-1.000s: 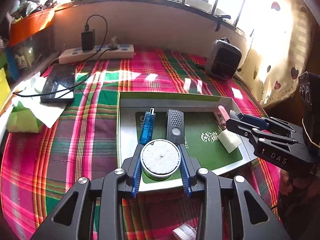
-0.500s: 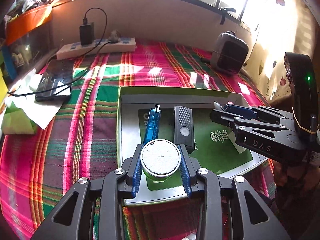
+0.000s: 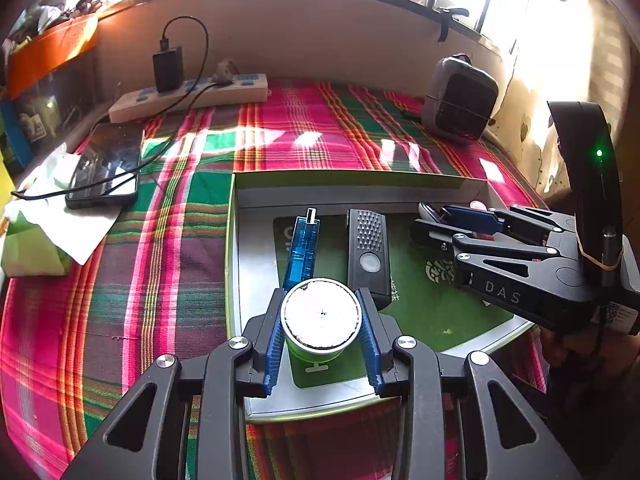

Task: Organize rigid objects
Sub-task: 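Carry container with left gripper while right gripper carries black fob into green box, then open right gripper releasing black fob while left gripper releases container in box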

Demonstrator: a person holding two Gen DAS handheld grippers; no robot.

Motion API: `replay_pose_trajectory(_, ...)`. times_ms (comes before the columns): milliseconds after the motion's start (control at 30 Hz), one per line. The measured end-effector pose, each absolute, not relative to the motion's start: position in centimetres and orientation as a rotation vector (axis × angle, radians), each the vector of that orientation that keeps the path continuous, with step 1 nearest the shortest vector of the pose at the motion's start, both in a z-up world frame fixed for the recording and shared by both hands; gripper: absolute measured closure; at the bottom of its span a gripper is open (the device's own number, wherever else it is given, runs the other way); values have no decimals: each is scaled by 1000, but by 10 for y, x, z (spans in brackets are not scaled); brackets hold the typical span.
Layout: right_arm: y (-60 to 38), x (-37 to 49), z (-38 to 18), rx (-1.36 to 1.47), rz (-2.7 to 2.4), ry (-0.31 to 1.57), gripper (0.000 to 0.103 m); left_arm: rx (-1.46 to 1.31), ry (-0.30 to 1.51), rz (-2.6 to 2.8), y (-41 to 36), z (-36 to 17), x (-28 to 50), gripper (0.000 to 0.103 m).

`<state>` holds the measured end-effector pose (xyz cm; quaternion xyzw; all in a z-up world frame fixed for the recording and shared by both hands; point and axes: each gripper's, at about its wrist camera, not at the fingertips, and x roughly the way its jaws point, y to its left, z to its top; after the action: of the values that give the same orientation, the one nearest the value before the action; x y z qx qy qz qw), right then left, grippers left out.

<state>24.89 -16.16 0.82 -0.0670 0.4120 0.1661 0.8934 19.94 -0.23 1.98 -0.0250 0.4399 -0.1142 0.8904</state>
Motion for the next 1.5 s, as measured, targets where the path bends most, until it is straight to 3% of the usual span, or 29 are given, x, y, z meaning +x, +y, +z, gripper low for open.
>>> replay_pose_trajectory(1100, -162, 247, 8, -137, 333, 859, 63, -28, 924, -239, -8, 15, 198, 70)
replay_pose_trajectory(1267, -163, 245, 10, -125, 332, 851, 56, -25, 923, -234, -8, 15, 197, 70)
replay_pose_trajectory(1500, -162, 238, 13, -124, 338, 840, 55, -28, 918, -228, -7, 18, 192, 66)
